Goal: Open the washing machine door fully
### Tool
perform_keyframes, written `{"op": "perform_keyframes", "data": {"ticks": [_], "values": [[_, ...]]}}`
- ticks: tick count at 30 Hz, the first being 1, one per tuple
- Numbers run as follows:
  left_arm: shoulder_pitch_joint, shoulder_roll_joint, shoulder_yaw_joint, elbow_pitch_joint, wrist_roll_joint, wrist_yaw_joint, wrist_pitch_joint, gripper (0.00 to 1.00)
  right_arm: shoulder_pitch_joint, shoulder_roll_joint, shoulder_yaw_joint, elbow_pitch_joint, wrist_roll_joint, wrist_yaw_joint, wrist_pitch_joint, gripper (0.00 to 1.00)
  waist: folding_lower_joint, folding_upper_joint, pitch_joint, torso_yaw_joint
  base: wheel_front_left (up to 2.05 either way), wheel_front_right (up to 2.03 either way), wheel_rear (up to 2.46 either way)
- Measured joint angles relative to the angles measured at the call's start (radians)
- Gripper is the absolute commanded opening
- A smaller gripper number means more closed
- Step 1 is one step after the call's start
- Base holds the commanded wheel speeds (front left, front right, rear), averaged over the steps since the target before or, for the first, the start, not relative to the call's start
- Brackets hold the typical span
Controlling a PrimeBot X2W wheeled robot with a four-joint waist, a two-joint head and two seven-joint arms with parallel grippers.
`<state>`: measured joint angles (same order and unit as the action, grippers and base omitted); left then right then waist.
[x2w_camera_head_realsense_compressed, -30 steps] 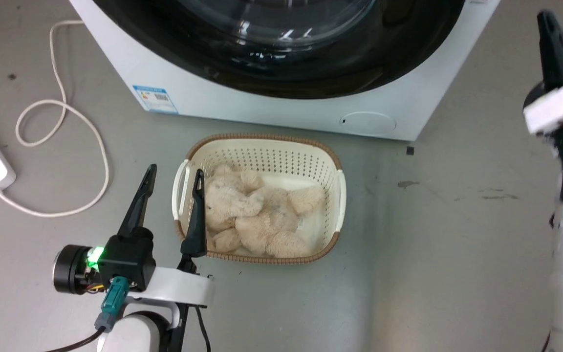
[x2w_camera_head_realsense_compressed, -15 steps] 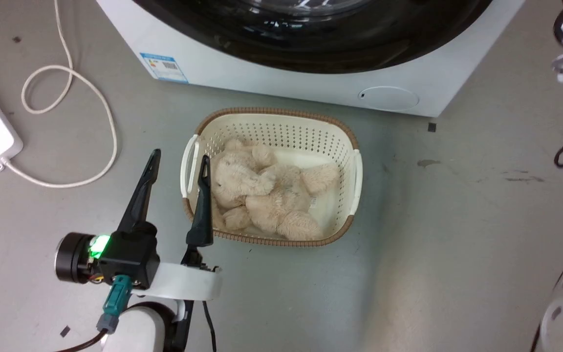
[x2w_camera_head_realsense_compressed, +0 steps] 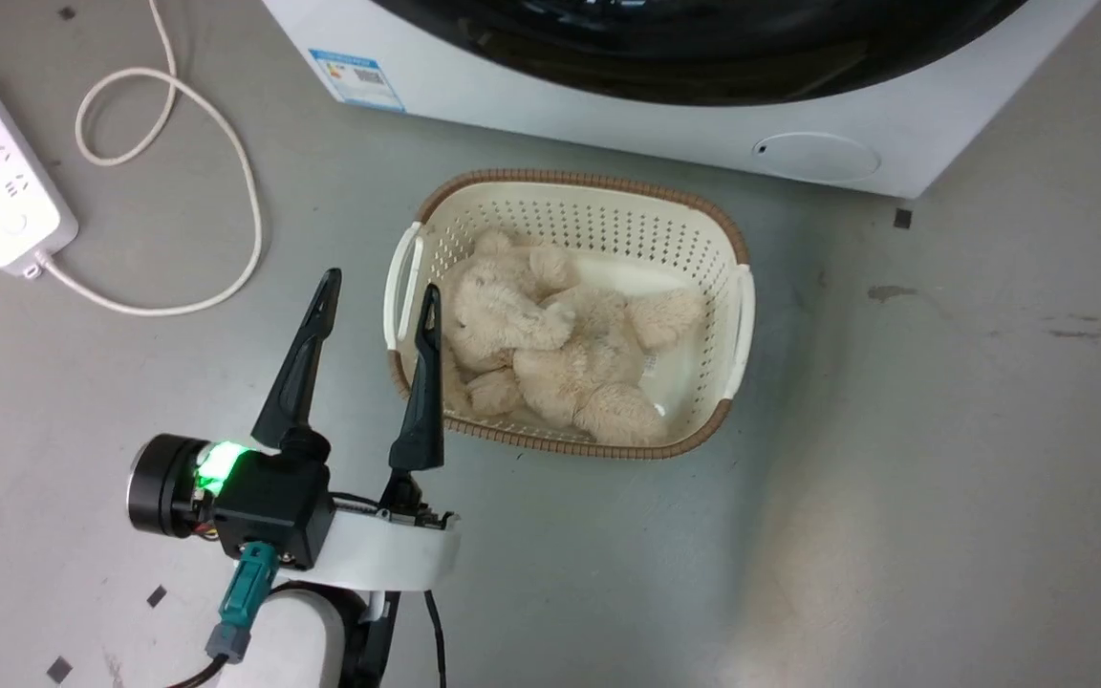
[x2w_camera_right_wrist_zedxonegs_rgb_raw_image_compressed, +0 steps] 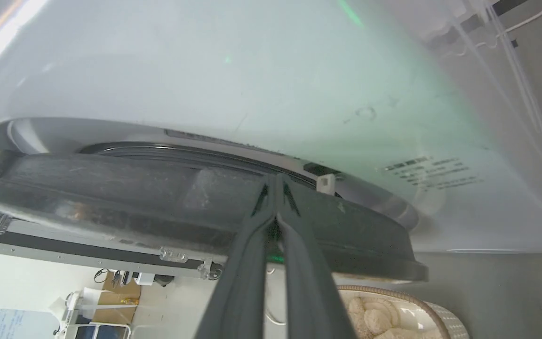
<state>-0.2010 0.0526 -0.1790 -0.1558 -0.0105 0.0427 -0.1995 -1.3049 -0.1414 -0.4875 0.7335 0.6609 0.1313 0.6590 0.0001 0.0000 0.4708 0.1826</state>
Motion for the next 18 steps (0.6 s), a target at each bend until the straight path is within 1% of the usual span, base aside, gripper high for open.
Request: {"op": "perform_keyframes", "data": {"ticks": [10,14,18], "values": [[-0.014,0.000,-0.025,-0.005,0.000,0.009,-0.022,1.00,-0.152,-0.019,-0.085,0.106,0.027,0.000,0.161,0.00,0.0000,0.0000,0.046,0.019,0.00,0.00,0.00],[-0.030,0.000,-0.031,-0.007,-0.001,0.016,-0.030,1.00,-0.181,-0.020,-0.120,0.129,0.037,0.000,0.220,0.00,0.0000,0.0000,0.057,0.020,0.00,0.00,0.00],[-0.043,0.000,-0.036,-0.011,-0.002,0.018,-0.038,1.00,-0.183,-0.022,-0.134,0.145,0.034,0.000,0.283,0.00,-0.0001,0.0000,0.052,0.020,0.00,0.00,0.00]]}}
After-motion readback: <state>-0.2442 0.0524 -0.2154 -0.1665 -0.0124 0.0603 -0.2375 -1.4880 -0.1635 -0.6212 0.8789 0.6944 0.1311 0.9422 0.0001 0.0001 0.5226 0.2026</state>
